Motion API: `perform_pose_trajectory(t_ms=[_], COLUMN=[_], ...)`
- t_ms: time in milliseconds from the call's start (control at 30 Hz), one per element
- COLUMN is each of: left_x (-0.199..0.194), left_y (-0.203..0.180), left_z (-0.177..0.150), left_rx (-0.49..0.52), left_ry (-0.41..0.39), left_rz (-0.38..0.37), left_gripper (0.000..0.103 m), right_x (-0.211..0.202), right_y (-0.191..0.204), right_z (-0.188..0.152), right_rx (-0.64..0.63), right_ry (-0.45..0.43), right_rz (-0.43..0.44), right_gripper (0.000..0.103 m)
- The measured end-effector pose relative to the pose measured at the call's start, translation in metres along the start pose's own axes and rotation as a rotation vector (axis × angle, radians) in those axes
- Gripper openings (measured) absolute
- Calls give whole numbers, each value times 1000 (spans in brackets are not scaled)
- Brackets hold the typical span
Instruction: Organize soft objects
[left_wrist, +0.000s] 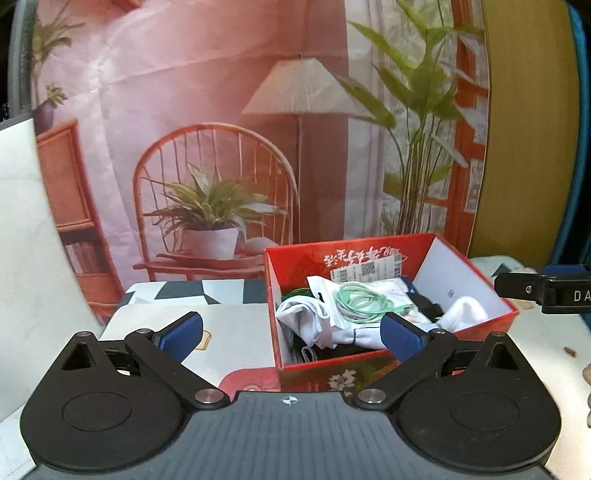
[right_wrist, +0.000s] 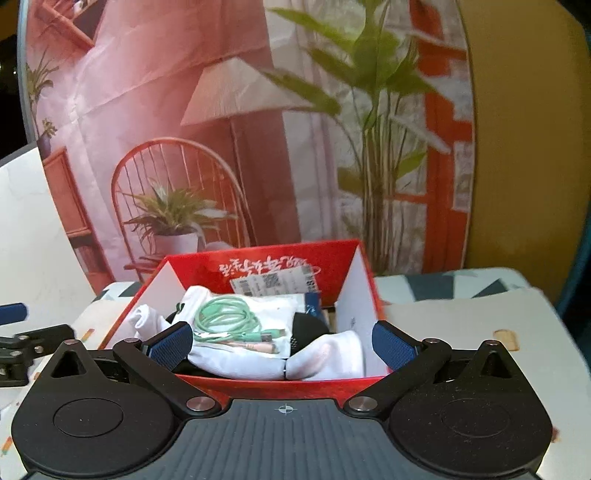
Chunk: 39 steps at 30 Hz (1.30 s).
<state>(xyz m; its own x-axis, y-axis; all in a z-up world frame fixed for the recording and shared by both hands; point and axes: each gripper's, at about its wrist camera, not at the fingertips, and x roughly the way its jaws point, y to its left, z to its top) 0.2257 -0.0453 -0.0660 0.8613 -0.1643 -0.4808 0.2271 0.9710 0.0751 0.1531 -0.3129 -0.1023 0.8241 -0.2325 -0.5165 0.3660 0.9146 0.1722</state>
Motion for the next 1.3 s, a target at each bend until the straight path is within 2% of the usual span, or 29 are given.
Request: perform_pose_trajectory(t_ms=[367,533,767,1000,1300], left_x=[-110,-160,-221,-253,-263], left_y=[3,10,12,14,16], left_z=[1,2,-2,-14,-17], left_rx=[-42,-82,-108,-125,-136], left_ry=[-83,-116,-196,-222,-248], left_rz=[42,54,116,139,150], left_gripper=[103,103,103,103,103], right_x=[-103,-157,-221,-259,-274], right_y=[25,44,67,79,92], right_z=[6,9,5,-4,-11], right_rx=[7,-3,-43,-50,-87], right_ry=[-105,-150,-213,-234,-249], right_rz=[25,15,-13,-12,-7], right_gripper=[103,103,103,103,103])
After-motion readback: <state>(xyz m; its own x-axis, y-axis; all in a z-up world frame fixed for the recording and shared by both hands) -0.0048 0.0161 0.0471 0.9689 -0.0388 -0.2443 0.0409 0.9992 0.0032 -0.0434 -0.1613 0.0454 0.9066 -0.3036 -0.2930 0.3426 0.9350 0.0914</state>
